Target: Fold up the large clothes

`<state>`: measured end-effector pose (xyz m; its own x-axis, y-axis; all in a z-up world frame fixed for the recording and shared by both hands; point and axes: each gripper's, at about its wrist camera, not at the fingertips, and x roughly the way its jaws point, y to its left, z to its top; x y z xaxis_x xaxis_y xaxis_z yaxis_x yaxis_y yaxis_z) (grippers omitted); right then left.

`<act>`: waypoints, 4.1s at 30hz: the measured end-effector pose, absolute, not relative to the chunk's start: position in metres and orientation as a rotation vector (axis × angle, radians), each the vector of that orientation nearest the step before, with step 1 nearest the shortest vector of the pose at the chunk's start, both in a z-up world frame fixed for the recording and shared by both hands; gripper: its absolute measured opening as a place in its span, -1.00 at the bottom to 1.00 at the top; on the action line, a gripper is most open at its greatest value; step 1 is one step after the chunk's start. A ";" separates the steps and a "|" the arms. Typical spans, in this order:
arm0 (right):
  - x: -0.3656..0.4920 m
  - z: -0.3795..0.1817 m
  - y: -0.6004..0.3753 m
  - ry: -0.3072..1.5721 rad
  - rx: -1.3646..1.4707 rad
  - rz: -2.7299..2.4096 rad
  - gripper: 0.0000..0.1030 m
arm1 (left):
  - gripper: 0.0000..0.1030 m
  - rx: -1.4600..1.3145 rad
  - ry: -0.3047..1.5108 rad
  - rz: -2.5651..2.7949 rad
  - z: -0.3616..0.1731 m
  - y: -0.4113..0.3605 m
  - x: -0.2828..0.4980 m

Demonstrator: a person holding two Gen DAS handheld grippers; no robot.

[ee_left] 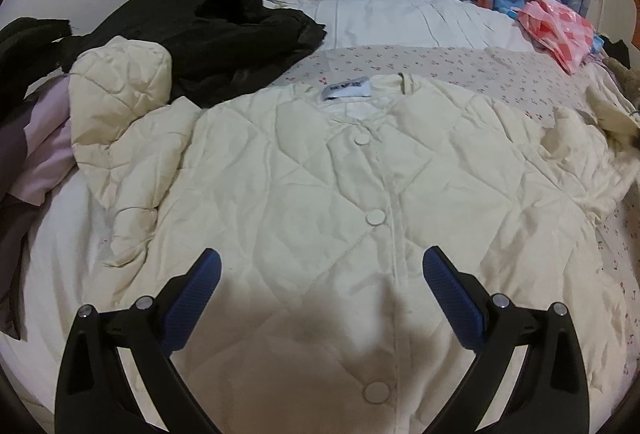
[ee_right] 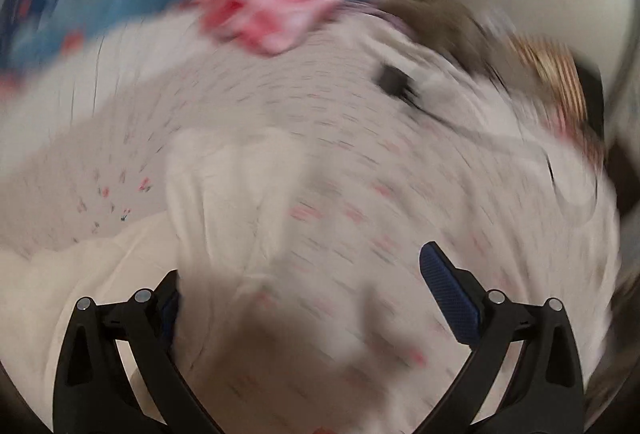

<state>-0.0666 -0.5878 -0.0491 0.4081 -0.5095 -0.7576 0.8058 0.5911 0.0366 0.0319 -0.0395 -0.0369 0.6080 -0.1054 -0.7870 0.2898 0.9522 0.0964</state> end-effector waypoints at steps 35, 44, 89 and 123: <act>-0.075 0.007 -0.726 0.209 1.135 -0.240 -0.66 | 0.89 -0.055 0.863 -0.355 0.017 -0.042 0.030; -0.136 -0.107 -0.753 0.332 1.358 -0.189 -0.04 | 0.89 0.026 0.958 -0.345 -0.017 -0.034 0.022; 0.149 -0.040 -0.170 0.855 0.479 0.513 0.34 | 0.89 -0.394 0.835 -0.137 -0.016 0.126 0.029; 0.034 -0.073 -0.267 0.798 0.716 0.542 0.48 | 0.89 -0.055 0.757 0.221 0.004 0.112 0.253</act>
<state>0.0343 -0.2675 -0.0728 0.5880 0.6735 -0.4481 -0.1676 0.6433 0.7470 0.2525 0.1115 0.0037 0.7053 0.1786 -0.6861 -0.2182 0.9755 0.0297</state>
